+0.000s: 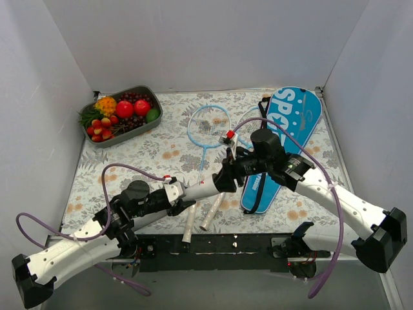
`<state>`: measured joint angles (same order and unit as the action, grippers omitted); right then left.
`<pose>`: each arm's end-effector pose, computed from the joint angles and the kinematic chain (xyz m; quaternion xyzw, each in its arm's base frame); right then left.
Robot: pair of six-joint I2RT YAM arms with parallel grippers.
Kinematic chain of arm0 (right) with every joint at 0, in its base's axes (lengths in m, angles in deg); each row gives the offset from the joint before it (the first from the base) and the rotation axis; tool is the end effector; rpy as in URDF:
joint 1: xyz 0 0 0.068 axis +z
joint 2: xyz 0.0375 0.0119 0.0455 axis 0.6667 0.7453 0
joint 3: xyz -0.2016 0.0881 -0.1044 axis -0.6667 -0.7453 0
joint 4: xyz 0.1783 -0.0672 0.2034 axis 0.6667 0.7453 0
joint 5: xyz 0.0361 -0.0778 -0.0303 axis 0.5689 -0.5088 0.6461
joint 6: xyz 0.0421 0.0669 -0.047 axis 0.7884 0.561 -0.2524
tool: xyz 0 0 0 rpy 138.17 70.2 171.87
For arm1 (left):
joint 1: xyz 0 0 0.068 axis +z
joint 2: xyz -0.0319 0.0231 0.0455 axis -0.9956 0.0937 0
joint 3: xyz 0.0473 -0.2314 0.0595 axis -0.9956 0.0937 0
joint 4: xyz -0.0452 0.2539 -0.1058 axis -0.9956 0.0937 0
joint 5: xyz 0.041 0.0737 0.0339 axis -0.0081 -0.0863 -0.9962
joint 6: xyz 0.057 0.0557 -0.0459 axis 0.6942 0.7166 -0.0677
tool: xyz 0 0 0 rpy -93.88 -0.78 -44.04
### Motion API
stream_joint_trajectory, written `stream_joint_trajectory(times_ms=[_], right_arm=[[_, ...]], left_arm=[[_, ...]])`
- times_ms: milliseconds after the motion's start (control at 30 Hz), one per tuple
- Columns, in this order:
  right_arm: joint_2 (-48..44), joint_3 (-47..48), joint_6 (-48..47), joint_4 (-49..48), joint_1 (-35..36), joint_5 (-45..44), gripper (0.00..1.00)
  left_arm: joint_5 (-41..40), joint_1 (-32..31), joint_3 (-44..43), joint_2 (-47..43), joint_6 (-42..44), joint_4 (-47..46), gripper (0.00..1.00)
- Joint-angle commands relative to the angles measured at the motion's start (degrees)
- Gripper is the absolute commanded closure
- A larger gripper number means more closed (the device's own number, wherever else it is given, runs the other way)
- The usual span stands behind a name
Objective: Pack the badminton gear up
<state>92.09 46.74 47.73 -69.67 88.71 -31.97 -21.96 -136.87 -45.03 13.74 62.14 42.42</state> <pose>0.1796 0.2674 0.2833 -0.4012 0.7117 0.4947 0.2962 0.1216 -0.1956 0.2212 0.2674 0.7493 -0.4635 0.3903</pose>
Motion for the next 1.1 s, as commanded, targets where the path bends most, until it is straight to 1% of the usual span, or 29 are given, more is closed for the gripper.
stream_joint_trajectory(times_ms=[0,100,133,233,300,333,367,500,600,767,833,1033,1067], right_arm=[[-4.2,3.6,-2.1,2.5,-5.5,-2.2,0.39],[-5.6,7.6,-4.7,7.2,-9.7,-3.0,0.38],[-5.9,8.6,-5.6,10.4,-10.5,-3.6,0.38],[-5.1,12.7,-8.2,16.7,-12.3,-8.2,0.38],[-4.8,13.5,-8.6,18.6,-13.0,-13.5,0.38],[-4.8,13.1,-7.8,19.0,-13.1,-15.7,0.38],[-4.9,12.6,-7.2,19.2,-13.4,-20.3,0.38],[-4.7,7.4,-6.2,19.1,-14.4,-25.3,0.38],[-2.9,4.0,-8.1,21.2,-14.7,-23.6,0.38],[-6.0,-5.7,-8.2,17.2,-14.7,-18.6,0.38],[-6.2,-7.2,-8.4,17.8,-14.6,-18.0,0.38],[-7.2,-11.5,-5.9,17.7,-9.7,-19.1,0.38],[-7.4,-11.8,-5.1,17.2,-7.3,-19.6,0.38]], left_arm=[[3.8,-0.7,-0.9,-0.2,-1.5,-8.4,1.00],[3.7,-0.7,-0.8,-0.4,-1.5,-8.4,1.00],[3.8,-0.7,-0.8,-0.4,-1.5,-8.5,1.00],[3.7,-0.7,-0.9,-0.3,-1.5,-8.6,1.00],[3.7,-0.7,-0.8,-0.4,-1.4,-8.5,1.00],[3.6,-0.7,-0.8,-0.4,-1.4,-8.5,1.00],[3.6,-0.7,-0.8,-0.4,-1.4,-8.5,1.00],[3.4,-0.7,-0.8,-0.5,-1.4,-8.5,1.00],[3.5,-0.7,-0.8,-0.5,-1.5,-8.5,1.00],[3.3,-0.7,-0.8,-0.5,-1.5,-8.5,1.00],[3.3,-0.7,-0.9,-0.5,-1.6,-8.6,1.00],[3.0,-0.7,-0.8,-0.5,-1.6,-8.7,1.00],[2.8,-0.7,-0.8,-0.6,-1.6,-8.7,1.00]])
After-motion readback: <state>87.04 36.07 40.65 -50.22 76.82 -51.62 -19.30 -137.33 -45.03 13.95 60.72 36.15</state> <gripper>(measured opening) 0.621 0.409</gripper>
